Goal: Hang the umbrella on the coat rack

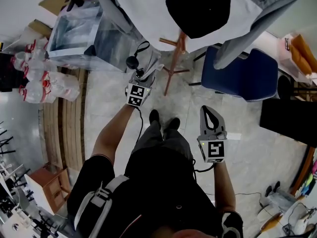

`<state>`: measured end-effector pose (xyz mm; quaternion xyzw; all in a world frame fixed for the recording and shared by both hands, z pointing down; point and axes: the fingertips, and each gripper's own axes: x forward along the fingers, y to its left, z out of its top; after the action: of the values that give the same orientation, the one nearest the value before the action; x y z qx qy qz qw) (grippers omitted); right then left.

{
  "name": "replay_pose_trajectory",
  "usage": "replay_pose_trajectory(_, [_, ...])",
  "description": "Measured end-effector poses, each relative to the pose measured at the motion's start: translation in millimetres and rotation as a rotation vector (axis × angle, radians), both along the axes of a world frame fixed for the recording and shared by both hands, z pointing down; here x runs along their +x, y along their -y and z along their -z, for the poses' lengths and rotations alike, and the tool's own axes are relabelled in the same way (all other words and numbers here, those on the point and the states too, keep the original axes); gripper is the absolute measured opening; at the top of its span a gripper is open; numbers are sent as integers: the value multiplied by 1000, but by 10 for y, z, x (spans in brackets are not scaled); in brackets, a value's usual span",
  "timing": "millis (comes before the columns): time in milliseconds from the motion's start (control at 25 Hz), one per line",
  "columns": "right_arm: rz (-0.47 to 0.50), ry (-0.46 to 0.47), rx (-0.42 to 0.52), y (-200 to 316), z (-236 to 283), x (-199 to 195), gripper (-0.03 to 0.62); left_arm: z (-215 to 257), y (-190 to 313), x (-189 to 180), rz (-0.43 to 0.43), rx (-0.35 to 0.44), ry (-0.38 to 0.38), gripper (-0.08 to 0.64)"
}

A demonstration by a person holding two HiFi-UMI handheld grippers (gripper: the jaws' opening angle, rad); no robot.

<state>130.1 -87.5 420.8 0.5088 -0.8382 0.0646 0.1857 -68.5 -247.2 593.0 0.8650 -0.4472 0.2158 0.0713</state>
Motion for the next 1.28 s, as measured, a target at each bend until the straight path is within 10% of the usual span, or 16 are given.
replay_pose_trajectory(1280, [92, 13, -9, 433, -415, -553, 3, -1126, 417, 223, -81, -137, 2, 44])
